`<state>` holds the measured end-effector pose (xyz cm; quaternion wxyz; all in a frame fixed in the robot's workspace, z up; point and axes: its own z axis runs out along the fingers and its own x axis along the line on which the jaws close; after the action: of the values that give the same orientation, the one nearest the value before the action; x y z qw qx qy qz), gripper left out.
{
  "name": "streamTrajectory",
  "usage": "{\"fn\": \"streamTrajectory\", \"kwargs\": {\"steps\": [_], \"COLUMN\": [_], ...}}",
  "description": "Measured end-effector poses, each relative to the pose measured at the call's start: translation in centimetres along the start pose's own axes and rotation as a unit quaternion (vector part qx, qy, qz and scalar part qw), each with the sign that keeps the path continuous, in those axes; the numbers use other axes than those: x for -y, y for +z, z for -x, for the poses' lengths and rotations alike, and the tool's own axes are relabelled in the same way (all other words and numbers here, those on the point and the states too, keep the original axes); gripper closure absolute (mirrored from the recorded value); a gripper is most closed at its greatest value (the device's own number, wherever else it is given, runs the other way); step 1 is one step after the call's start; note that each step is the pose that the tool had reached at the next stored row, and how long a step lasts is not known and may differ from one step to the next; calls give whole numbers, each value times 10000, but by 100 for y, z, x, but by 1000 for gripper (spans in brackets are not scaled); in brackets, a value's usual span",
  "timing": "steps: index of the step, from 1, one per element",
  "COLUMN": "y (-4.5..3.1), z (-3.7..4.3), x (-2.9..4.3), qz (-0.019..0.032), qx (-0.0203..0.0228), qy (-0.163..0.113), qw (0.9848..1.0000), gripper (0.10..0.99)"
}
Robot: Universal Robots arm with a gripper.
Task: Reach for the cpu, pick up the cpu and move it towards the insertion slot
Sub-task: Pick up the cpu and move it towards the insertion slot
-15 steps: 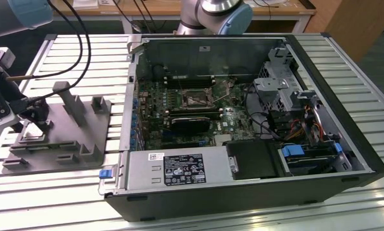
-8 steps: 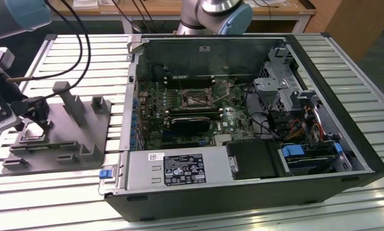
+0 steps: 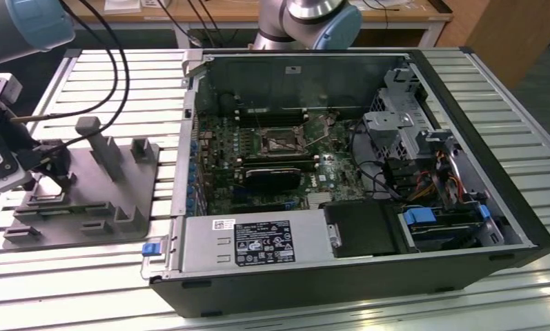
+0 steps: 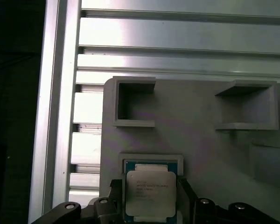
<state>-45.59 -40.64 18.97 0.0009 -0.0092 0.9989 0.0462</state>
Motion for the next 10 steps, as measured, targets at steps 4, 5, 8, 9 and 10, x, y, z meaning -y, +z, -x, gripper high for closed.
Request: {"fn": "streamTrajectory", "kwargs": {"steps": [4,5,8,9,10], "y": [40,47,53,54,55], "z": [0,0,0,0,0], "x": [4,5,5,5,5], "qz": [-12,-15,-18,-17,-17], "qx": [0,-1,-2,-1,-1], "qy": [0,0,0,0,0], "qw": [10000,10000,10000,10000,10000], "gripper": [498,498,498,498,498]}}
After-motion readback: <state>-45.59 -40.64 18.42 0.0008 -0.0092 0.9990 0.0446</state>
